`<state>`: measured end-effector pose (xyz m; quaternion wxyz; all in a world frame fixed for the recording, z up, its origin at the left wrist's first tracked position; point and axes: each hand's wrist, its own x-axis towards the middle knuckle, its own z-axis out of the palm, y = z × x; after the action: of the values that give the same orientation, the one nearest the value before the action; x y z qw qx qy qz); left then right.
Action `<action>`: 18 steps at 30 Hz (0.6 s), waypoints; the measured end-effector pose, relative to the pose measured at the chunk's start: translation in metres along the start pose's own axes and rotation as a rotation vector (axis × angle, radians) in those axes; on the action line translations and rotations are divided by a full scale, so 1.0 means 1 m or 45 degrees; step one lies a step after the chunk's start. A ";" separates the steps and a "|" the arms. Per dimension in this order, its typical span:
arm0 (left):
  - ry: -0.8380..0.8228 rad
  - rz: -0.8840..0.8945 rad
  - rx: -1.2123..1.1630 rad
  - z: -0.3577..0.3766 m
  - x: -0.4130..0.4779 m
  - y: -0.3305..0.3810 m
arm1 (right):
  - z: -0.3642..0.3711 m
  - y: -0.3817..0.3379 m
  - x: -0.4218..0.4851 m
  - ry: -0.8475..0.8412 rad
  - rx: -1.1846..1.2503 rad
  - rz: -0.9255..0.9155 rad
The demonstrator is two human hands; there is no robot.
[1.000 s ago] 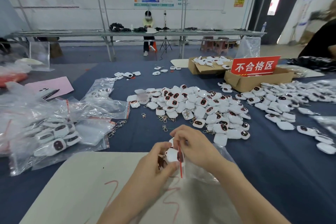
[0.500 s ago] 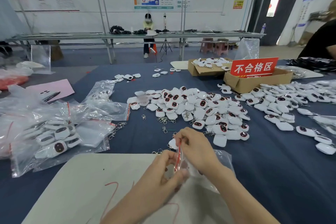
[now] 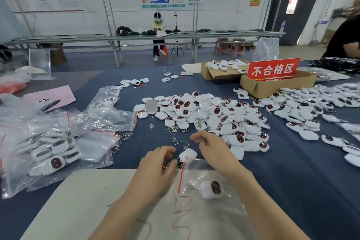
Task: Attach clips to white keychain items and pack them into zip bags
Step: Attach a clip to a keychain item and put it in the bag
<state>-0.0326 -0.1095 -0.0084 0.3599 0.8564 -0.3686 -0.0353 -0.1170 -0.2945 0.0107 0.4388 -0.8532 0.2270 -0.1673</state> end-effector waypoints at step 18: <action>-0.072 -0.262 -1.007 0.029 0.073 -0.004 | 0.036 0.012 0.054 -0.034 0.762 0.018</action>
<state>0.0134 -0.1730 -0.0172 0.6457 0.6831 -0.2488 -0.2335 -0.0572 -0.3058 -0.0147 0.6750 -0.6863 0.1679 -0.2125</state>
